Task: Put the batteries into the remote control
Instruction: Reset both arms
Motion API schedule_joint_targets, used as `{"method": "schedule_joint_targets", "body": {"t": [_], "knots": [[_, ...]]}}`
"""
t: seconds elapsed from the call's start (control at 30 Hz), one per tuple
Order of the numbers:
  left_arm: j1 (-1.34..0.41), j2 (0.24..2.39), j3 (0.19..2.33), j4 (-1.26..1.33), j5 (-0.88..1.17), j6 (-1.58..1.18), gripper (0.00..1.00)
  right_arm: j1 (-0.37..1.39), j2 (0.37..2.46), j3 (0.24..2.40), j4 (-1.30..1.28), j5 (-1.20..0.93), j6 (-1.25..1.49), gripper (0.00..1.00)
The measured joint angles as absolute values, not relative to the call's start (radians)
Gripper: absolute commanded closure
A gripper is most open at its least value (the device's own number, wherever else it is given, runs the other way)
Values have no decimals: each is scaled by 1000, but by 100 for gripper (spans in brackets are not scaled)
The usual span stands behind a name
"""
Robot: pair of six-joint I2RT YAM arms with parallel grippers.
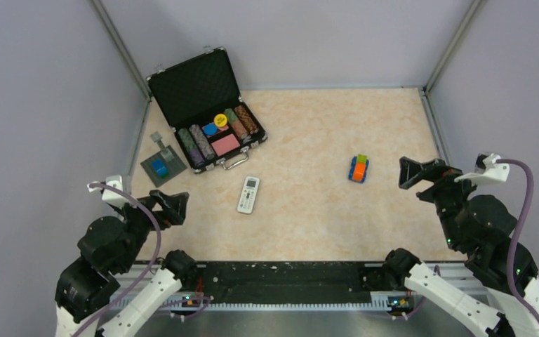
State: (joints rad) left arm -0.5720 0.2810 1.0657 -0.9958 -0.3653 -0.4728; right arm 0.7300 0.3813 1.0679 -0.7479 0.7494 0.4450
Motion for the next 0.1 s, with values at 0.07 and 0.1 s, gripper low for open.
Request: {"method": "schedule_joint_targets", "body": {"t": [0.07,0.1], "knots": [[-572,299,1086,-1017,-381,-474,1,730,381,1068,-748,743,446,1],[-572,306,1094,-1023,-385,-474,1,730,381,1068,-748,740,446,1]]}}
